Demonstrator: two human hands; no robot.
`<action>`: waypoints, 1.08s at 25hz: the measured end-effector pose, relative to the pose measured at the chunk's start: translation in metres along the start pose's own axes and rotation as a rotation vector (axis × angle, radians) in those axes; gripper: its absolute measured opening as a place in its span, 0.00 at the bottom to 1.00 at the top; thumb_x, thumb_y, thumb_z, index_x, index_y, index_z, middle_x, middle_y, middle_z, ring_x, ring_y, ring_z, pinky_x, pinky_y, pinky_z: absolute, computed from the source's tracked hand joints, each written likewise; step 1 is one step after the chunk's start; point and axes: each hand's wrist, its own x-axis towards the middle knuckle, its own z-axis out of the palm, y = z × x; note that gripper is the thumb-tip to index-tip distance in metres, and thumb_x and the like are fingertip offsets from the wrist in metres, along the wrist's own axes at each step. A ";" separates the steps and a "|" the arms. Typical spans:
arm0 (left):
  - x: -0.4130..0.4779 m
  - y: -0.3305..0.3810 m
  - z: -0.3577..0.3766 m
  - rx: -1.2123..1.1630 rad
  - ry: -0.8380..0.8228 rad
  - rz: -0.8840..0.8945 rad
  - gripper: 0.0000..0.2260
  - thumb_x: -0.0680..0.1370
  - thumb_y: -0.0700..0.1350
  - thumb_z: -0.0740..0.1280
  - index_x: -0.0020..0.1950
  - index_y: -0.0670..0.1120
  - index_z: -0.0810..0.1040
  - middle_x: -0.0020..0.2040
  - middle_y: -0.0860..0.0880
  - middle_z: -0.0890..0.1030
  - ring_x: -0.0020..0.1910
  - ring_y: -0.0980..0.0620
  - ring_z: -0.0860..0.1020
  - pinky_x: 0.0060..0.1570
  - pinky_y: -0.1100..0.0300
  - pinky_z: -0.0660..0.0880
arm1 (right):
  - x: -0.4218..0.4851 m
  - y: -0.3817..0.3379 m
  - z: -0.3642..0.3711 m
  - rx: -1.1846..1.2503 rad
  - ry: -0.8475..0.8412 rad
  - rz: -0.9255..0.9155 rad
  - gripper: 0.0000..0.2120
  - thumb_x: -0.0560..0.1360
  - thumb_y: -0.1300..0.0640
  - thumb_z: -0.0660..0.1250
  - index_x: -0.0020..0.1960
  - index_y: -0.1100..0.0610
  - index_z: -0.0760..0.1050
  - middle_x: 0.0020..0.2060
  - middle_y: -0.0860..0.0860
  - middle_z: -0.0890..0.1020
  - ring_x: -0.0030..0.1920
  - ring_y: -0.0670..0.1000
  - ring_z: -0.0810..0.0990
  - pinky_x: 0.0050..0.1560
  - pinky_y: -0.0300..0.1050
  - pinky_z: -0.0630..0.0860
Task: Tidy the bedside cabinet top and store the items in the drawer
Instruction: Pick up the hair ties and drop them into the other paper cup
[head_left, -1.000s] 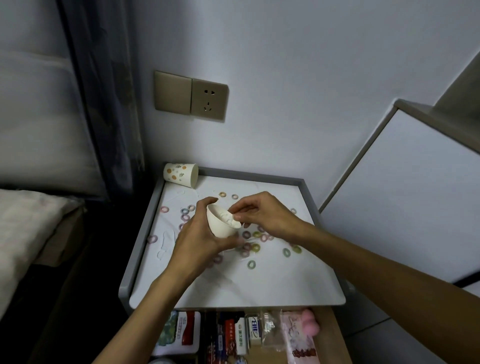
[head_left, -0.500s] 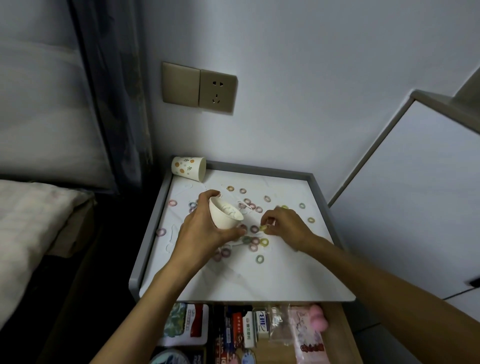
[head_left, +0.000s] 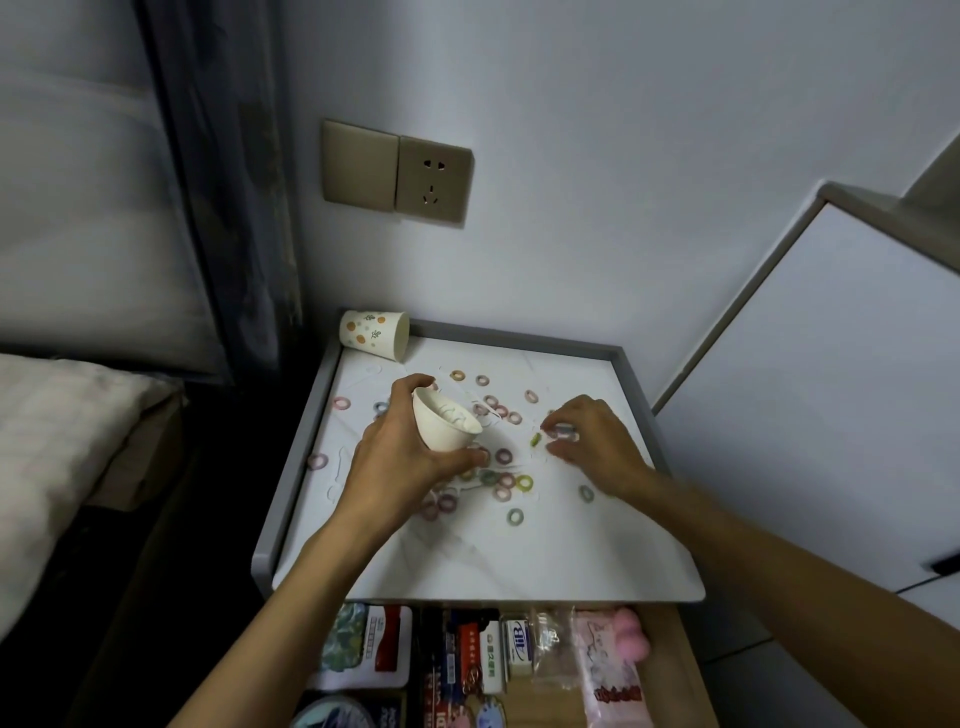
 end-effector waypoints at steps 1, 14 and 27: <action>0.000 0.000 0.000 0.007 0.004 0.002 0.40 0.62 0.54 0.81 0.68 0.59 0.64 0.56 0.51 0.78 0.51 0.47 0.78 0.48 0.49 0.79 | -0.001 -0.005 0.004 -0.031 -0.029 -0.064 0.11 0.73 0.56 0.74 0.55 0.53 0.83 0.52 0.48 0.79 0.52 0.49 0.74 0.51 0.41 0.73; 0.001 -0.002 -0.004 0.016 0.020 0.009 0.40 0.62 0.54 0.81 0.68 0.57 0.64 0.57 0.49 0.78 0.51 0.47 0.78 0.44 0.57 0.75 | -0.002 -0.037 0.042 -0.058 -0.109 0.037 0.09 0.69 0.52 0.77 0.47 0.53 0.82 0.38 0.46 0.83 0.36 0.44 0.78 0.32 0.36 0.65; 0.001 0.002 -0.009 0.029 0.037 0.010 0.39 0.62 0.54 0.81 0.68 0.56 0.65 0.57 0.50 0.78 0.51 0.47 0.78 0.47 0.52 0.78 | -0.006 -0.029 0.019 0.113 0.048 0.112 0.03 0.75 0.58 0.71 0.47 0.57 0.82 0.42 0.49 0.82 0.41 0.46 0.79 0.45 0.42 0.78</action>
